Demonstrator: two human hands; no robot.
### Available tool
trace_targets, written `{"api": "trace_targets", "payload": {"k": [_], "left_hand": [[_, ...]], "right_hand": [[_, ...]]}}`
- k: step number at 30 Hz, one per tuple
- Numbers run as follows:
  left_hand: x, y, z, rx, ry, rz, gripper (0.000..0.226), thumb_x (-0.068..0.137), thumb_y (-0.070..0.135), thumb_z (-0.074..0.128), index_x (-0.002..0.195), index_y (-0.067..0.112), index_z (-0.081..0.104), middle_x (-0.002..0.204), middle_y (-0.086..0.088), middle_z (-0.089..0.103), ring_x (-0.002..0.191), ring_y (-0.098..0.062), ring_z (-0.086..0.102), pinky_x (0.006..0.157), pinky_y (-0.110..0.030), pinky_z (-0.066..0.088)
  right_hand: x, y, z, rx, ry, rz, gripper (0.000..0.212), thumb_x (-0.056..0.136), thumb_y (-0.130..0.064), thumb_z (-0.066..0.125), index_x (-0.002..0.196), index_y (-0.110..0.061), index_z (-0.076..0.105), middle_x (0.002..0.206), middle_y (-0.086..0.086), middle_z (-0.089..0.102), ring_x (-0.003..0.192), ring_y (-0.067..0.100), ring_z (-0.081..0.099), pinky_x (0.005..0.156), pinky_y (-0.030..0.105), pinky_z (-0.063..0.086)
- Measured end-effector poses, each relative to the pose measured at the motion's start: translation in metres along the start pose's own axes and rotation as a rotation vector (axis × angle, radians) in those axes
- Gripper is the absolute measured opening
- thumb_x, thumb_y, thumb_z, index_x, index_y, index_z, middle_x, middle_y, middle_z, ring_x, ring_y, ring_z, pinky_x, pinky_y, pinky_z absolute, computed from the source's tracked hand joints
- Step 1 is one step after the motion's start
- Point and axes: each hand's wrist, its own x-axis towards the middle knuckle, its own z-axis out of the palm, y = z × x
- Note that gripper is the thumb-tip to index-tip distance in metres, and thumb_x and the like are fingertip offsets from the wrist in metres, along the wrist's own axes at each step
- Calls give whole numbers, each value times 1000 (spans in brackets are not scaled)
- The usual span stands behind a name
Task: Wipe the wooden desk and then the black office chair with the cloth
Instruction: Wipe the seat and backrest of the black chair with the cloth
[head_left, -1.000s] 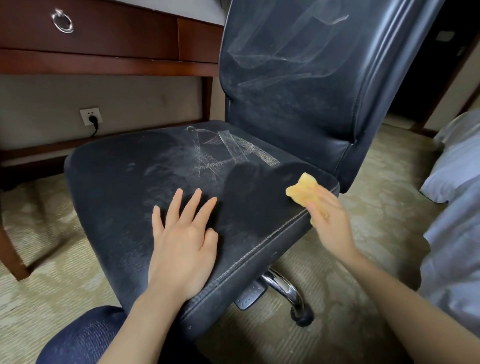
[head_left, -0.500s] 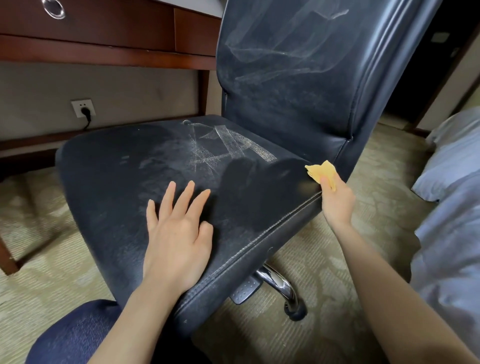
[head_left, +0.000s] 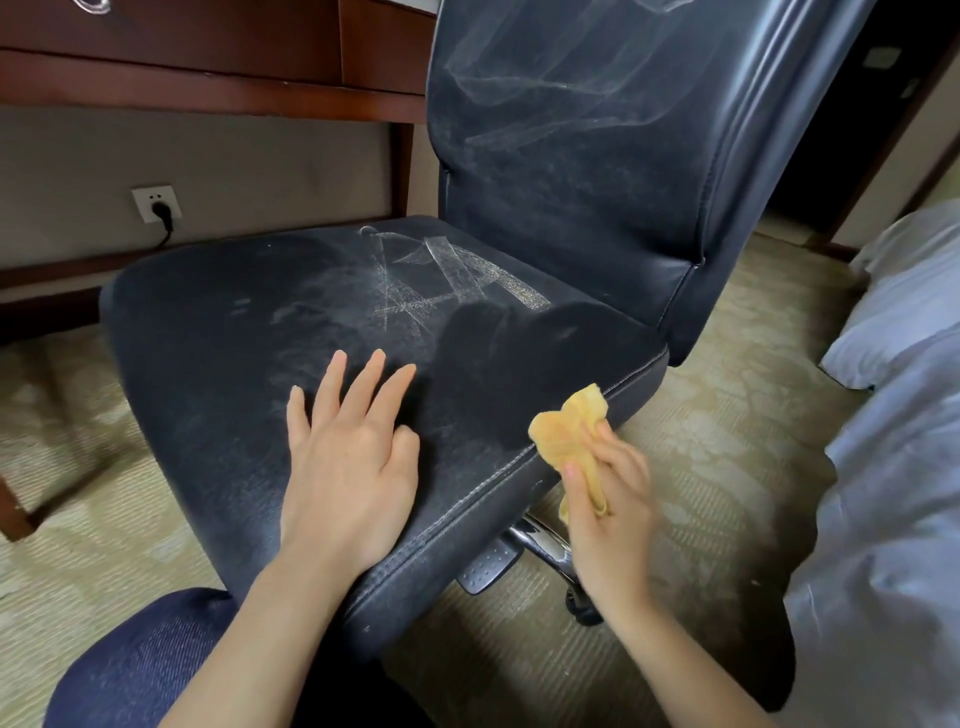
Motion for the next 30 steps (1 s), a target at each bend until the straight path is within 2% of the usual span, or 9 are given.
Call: {"api": "trace_targets", "payload": {"k": [4,7,10,14,18,20,23,27,30], "left_hand": [[-1,0,-1,-102,24,-12,60,87,40,15,144,32,34,155,12,21,144,-6,-2,113,-30,-14],[-3,-1,-3,-180,27,7,65,87,57,7,142,37,34,151,21,20,143,0,-4,111,-27,-16],[-2,-1,-4,-233,6,18,66,86,63,4,142,41,31,150,26,17,141,5,-7,111,-24,-16],[-3,-1,-2,-206,-2,14,67,87,62,3,144,39,30,152,22,16,141,5,-8,113,-27,-16],[-3,1,-1,-155,-16,3,68,86,63,2,145,38,26,154,20,14,141,4,-10,114,-31,-16],[-3,0,0,-132,-18,0,69,86,62,1,146,38,25,155,20,14,140,5,-12,114,-32,-17],[-3,0,0,-108,-20,-1,69,86,63,1,146,38,24,155,19,13,139,6,-14,113,-32,-18],[-2,1,0,-85,-15,-4,69,85,63,1,146,38,23,155,20,12,139,5,-15,112,-29,-20],[-2,2,1,-78,-15,-3,70,85,63,0,146,38,23,155,20,11,140,5,-15,112,-30,-19]], "right_hand": [[-22,-23,6,186,-138,-392,24,92,-18,55,114,-12,63,114,-6,62,116,18,52,101,31,41],[-18,-31,5,285,-281,-519,23,95,-21,53,113,-13,64,120,-5,60,122,18,49,100,38,42],[7,-28,1,182,-364,-609,23,94,-23,54,110,-17,69,119,-4,64,122,16,51,97,37,42],[52,-26,9,44,-490,-383,33,91,-31,52,107,-11,72,113,-3,67,114,11,54,99,32,39],[102,-10,19,-103,-685,-233,29,92,-25,58,115,-11,68,115,0,67,111,17,56,100,33,38],[123,3,21,-216,-695,-184,30,94,-29,53,114,-15,69,111,1,68,102,19,60,94,34,42],[158,30,26,-436,-682,-32,33,95,-37,45,107,-16,67,91,7,68,85,28,63,77,37,47],[205,70,38,-804,-671,152,33,96,-29,47,118,-5,52,116,18,59,109,36,54,83,39,42],[219,81,53,-747,-652,333,37,97,-28,41,122,-3,49,127,17,54,117,36,49,91,41,40]]}}
